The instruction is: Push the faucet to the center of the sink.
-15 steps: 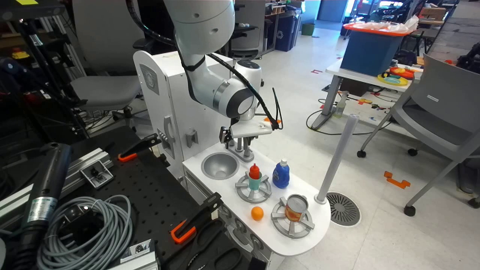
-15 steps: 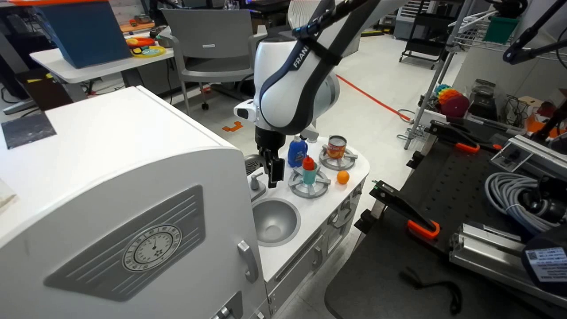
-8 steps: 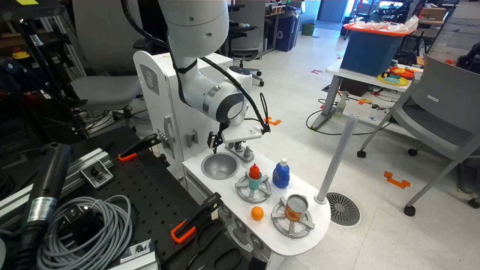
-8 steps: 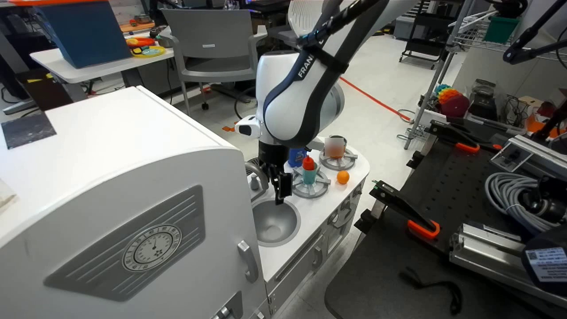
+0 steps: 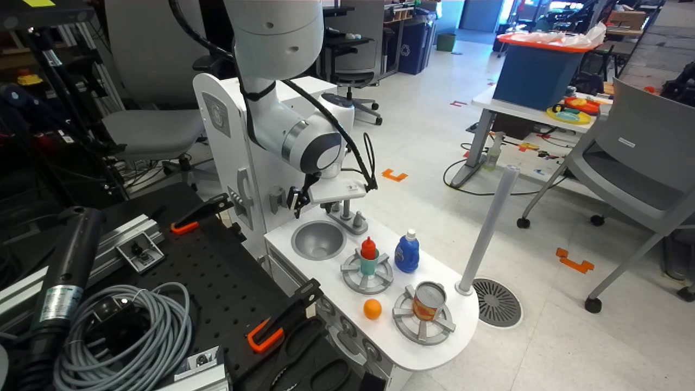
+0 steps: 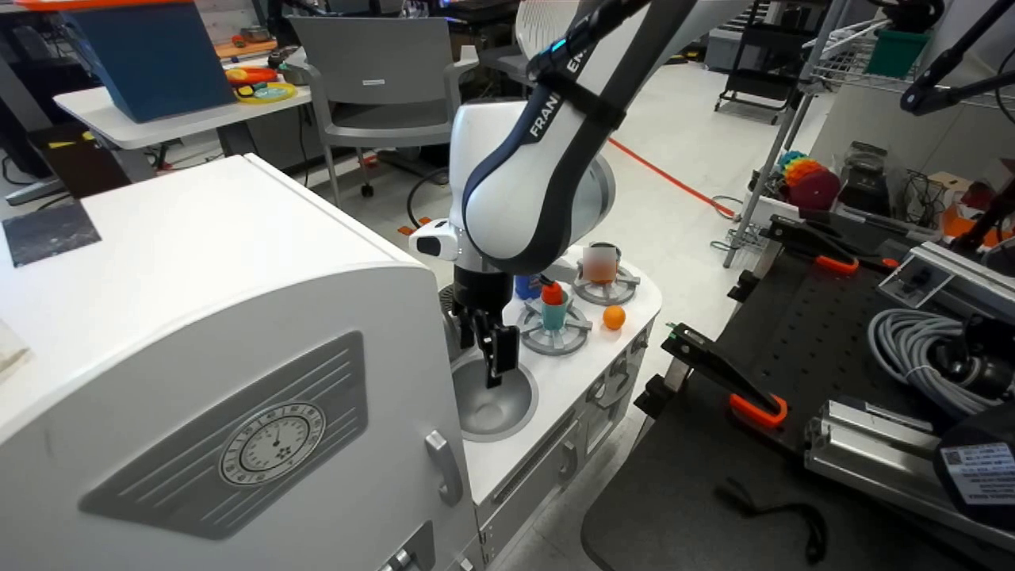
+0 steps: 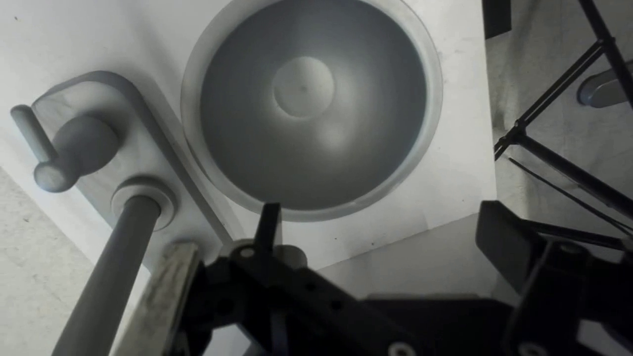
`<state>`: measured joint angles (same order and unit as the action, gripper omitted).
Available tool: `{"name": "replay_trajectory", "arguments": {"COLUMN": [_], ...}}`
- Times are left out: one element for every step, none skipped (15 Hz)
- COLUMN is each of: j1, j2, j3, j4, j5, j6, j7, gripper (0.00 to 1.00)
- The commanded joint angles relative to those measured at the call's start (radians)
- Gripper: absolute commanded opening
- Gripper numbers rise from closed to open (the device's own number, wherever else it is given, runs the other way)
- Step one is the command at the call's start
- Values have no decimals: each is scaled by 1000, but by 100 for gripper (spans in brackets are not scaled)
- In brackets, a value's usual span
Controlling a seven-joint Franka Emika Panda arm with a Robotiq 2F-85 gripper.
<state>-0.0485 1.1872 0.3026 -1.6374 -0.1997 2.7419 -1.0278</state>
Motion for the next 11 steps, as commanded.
{"name": "replay_trajectory", "arguments": {"j1": [24,36,44,35,29,32,14,12,11,10,11], "j2": [-42,-44,-45,-144,-182,-237,-86,-130,-167,-192,-207], "j3": [-40,-62,-83,-96,-109,-128,-85,-99,-107,-110,-111], "j4": [-21,-17,-15,-139,-169,-229,-77,-120,-157,-181,-197], "j5": [54,59,61,59,58,52,23,21,20,20,20], "j6": [-5,-14,-21,-4,-22,-20,-5,-5,-5,-6,-7], "j7": [132,181,230,291,338,395,317,354,375,386,392], "gripper": [100,100,100,100,100,100,100,100,100,100,100]}}
